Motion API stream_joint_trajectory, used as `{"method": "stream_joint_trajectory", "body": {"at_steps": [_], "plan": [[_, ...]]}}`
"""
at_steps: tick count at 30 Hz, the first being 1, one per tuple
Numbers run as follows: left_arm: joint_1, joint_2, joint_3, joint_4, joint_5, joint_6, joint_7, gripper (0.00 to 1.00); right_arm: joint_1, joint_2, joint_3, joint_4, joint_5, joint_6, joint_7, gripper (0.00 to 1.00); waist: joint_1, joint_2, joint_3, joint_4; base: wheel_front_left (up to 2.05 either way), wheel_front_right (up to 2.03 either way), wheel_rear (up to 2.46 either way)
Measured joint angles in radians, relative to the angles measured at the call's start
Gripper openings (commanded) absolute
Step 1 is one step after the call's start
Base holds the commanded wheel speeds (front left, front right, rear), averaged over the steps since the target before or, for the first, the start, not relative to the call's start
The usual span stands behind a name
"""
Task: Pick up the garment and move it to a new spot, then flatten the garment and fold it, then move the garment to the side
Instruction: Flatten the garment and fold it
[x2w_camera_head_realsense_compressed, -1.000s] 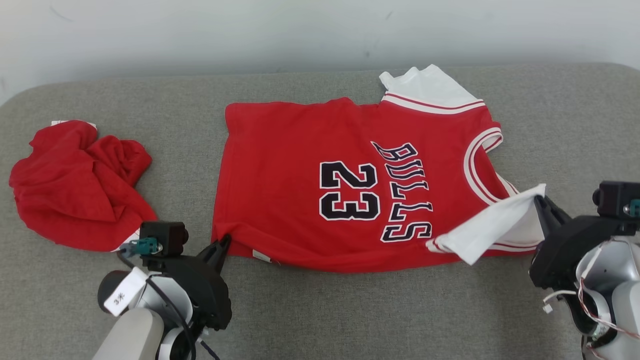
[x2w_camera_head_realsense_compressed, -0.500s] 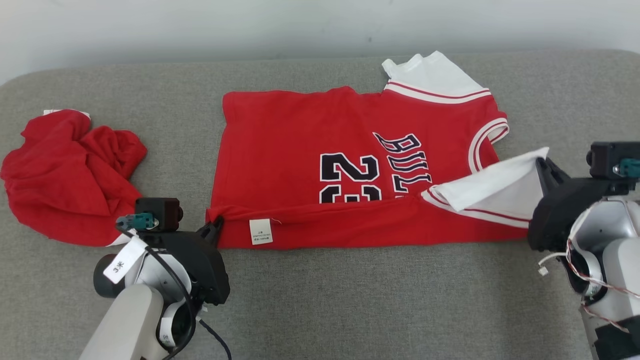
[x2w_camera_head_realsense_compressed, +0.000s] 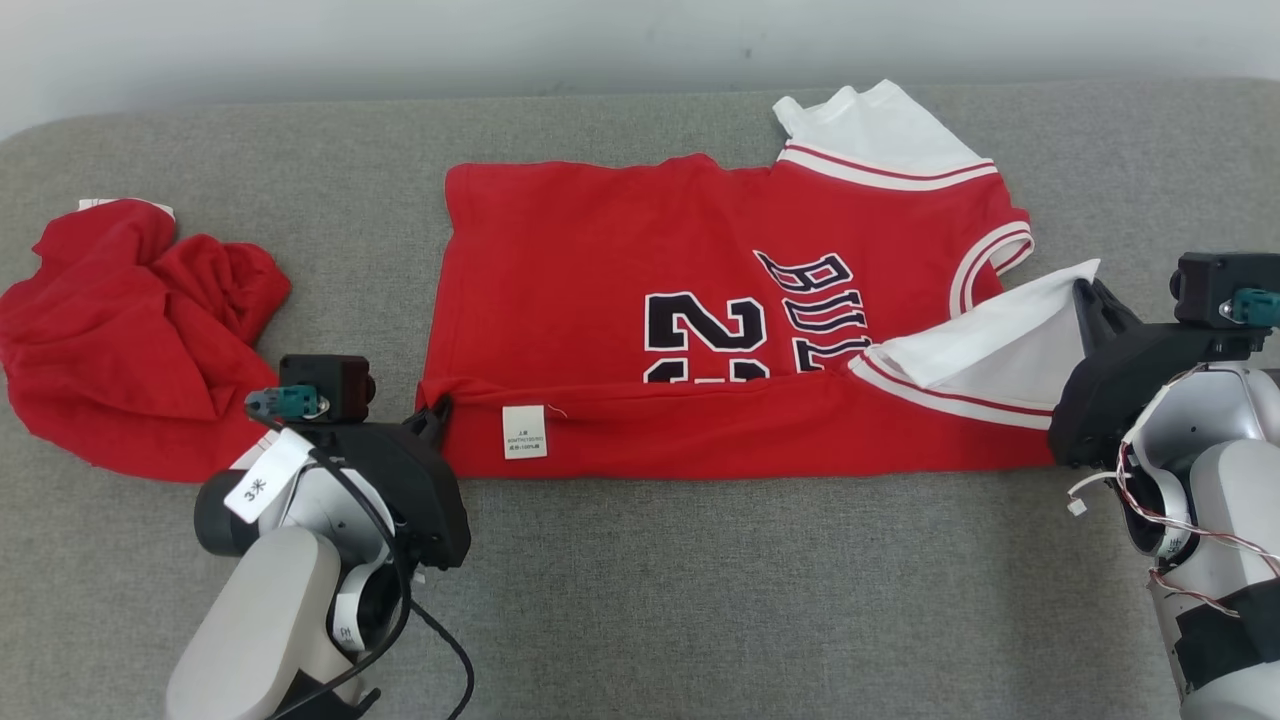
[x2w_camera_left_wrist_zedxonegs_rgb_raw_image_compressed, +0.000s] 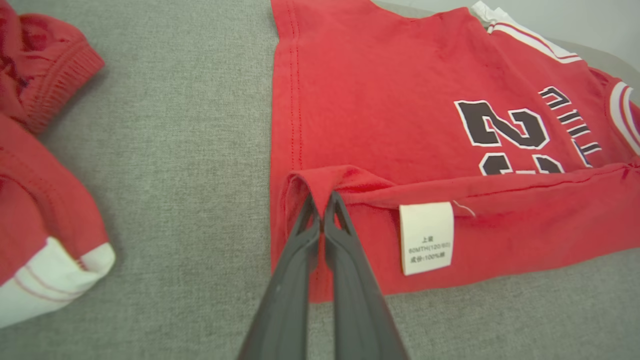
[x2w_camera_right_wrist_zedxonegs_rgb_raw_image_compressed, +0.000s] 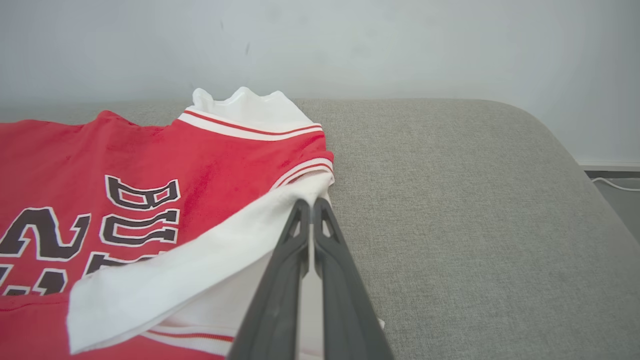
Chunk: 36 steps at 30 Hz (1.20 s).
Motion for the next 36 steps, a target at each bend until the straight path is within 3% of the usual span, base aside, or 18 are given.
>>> {"method": "stream_joint_trajectory", "body": {"at_steps": [9,10,11,12,25,36], "plan": [[-0.053,-0.011,-0.016,0.029,0.012,-0.010,-0.027,0.00,-0.016,0.004,-0.006,0.062,-0.024,-0.026,-0.052,0.00,0.0000,0.0000,0.011,0.004,0.00,0.00,0.00],[-0.057,-0.015,-0.017,0.034,0.013,-0.010,-0.027,0.18,-0.020,0.006,-0.006,0.066,-0.024,-0.026,-0.057,0.01,0.0000,0.0000,0.011,0.003,0.00,0.00,0.00],[-0.062,-0.016,-0.020,0.041,0.016,-0.010,-0.029,0.43,-0.021,0.009,-0.005,0.070,-0.024,-0.026,-0.063,0.45,0.0000,0.0000,0.012,0.003,0.00,0.00,0.00],[-0.066,-0.017,-0.020,0.047,0.021,-0.010,-0.038,1.00,-0.021,0.013,-0.004,0.075,-0.023,-0.026,-0.071,1.00,0.0000,0.0000,0.013,0.002,0.00,0.00,0.00],[-0.060,0.015,-0.015,0.087,0.053,0.002,-0.118,1.00,-0.031,0.016,-0.021,0.053,-0.007,-0.007,-0.188,1.00,0.0000,0.0000,-0.003,0.000,0.00,0.00,0.00],[0.043,0.038,-0.049,0.083,0.068,-0.010,-0.159,1.00,0.150,0.025,-0.008,0.064,0.009,0.003,-0.161,1.00,-0.0002,-0.0002,-0.047,-0.015,0.00,0.00,0.00]]}}
